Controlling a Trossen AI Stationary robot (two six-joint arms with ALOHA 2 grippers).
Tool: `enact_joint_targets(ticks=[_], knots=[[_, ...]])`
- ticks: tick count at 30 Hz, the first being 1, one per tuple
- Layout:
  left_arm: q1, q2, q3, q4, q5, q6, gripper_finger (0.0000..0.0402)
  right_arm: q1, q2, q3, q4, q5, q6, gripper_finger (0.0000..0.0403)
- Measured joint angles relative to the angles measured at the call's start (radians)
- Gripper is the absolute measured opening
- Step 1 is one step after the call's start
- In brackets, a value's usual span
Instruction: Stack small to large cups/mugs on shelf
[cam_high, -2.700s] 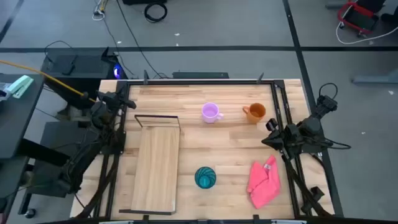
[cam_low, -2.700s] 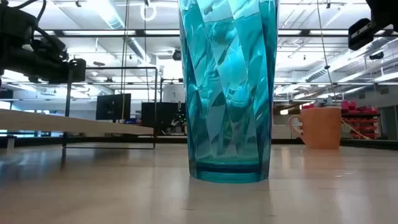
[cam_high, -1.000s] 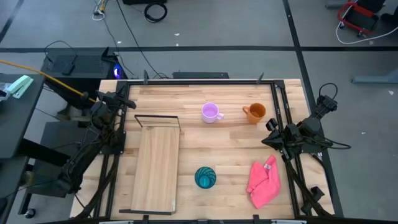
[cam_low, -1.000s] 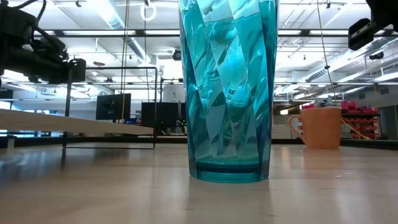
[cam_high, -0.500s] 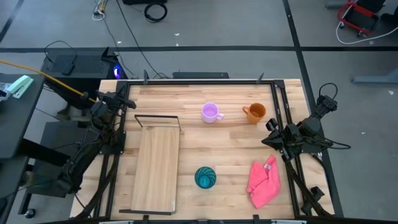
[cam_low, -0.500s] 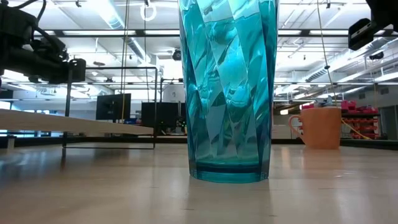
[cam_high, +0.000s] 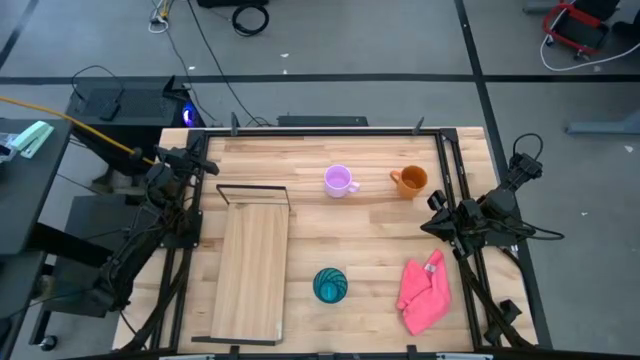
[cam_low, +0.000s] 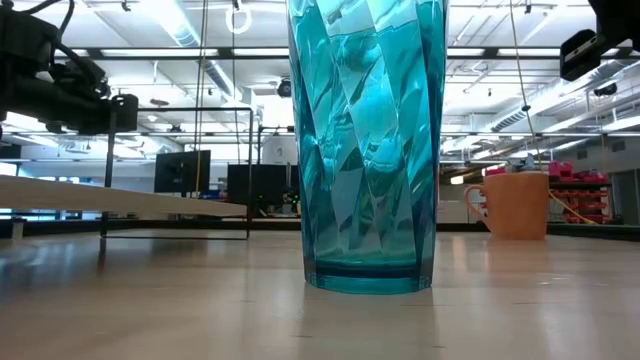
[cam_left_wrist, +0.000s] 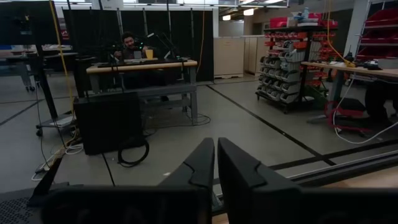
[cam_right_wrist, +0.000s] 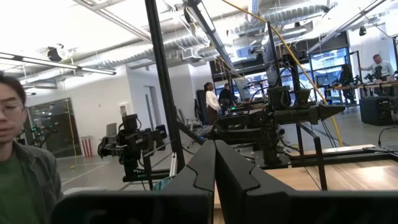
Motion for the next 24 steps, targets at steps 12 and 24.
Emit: enact_joint_targets(ticks=[12,24], knots=[[0.000,0.000,0.000,0.000,0.000,0.000,0.0036,0.000,0.000,0.000,0.000,0.000,0.000,0.0014],[0.000,0.000,0.000,0.000,0.000,0.000,0.0024,0.000,0.000,0.000,0.000,0.000,0.000,0.0014]])
